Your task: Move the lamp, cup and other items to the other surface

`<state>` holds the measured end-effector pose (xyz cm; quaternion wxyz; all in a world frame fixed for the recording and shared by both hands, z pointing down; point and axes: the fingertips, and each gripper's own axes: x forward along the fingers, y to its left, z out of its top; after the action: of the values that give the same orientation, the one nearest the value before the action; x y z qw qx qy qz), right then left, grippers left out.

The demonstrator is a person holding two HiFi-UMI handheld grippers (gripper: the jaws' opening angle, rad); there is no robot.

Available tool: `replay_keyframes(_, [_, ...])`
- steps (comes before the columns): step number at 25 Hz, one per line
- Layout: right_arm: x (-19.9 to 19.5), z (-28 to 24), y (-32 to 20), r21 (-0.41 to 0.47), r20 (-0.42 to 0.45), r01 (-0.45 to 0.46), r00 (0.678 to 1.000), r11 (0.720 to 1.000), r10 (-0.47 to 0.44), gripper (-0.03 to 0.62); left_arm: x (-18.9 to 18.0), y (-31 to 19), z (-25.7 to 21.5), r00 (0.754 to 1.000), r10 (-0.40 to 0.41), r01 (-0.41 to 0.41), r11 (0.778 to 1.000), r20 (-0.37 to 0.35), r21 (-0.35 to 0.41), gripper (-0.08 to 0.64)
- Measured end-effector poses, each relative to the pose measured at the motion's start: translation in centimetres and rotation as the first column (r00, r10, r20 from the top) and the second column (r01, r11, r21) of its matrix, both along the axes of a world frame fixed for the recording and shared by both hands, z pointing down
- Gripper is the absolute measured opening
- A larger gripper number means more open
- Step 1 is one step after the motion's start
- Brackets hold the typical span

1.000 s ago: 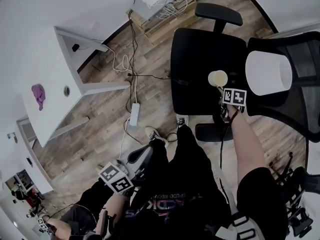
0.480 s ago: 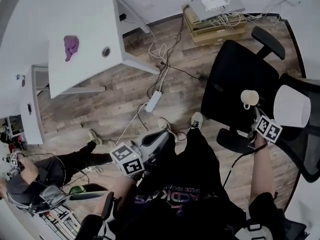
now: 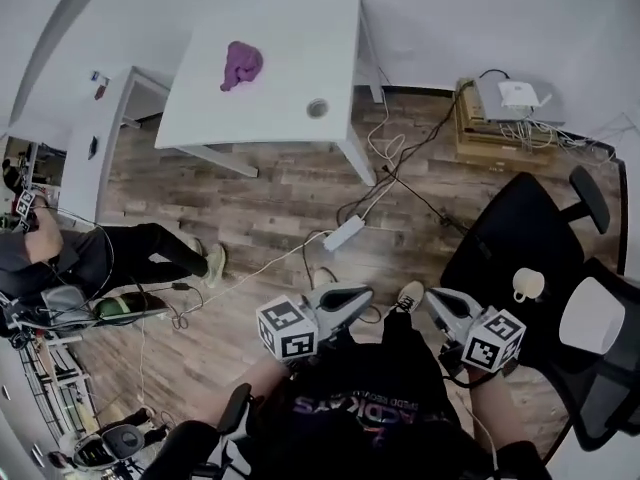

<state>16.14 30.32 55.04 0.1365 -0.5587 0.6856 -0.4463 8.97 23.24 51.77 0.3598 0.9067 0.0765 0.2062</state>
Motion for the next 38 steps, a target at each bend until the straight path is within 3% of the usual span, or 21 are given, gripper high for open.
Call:
replay_keyframes(4, [-7.0, -2.2, -8.0, 0.083, -0.005, 0.175, 0.985, 0.981, -0.175, 0.005, -1.7, -3.0, -0.1, 0.999, -0.036, 0.036, 0.999, -0.028, -0.014, 0.0])
replay_keyframes(8, [-10.8, -3.6, -13.6, 0.095, -0.109, 0.279, 0.957, 0.955, -0.269, 0.005, -3.7, -7.5, -0.5, 0.995, -0.067, 0.066, 0.998, -0.075, -0.021, 0.0])
replay_keyframes(18, [-15.6, -5.9, -25.2, 0.087, -0.152, 0.228, 0.965, 0.97, -0.214, 0.005, -10.4, -20.3, -3.2, 0.981, -0.076, 0.072, 0.997, -0.176, -0.032, 0.0])
replay_keyframes(24, [-20.9, -6.1, -30.2, 0.087, -0.169, 0.264, 0.954, 0.961, -0.247, 0.005, -16.9, -25.5, -3.6, 0.973, -0.116, 0.119, 0.993, -0.197, 0.003, 0.0])
replay_keyframes(31, [-26.6, -6.6, -32.9, 0.106, -0.201, 0.347, 0.925, 0.932, -0.321, 0.005, -22.3, -27.5, -3.6, 0.967, -0.153, 0.161, 0.987, -0.203, 0.027, 0.0])
replay_keyframes(38, [-27.4, -7.2, -33.6, 0.095, -0.255, 0.394, 0.897, 0.914, -0.361, 0.005, -23.0, -27.7, -4.2, 0.956, -0.173, 0.185, 0.982, -0.237, 0.03, 0.0])
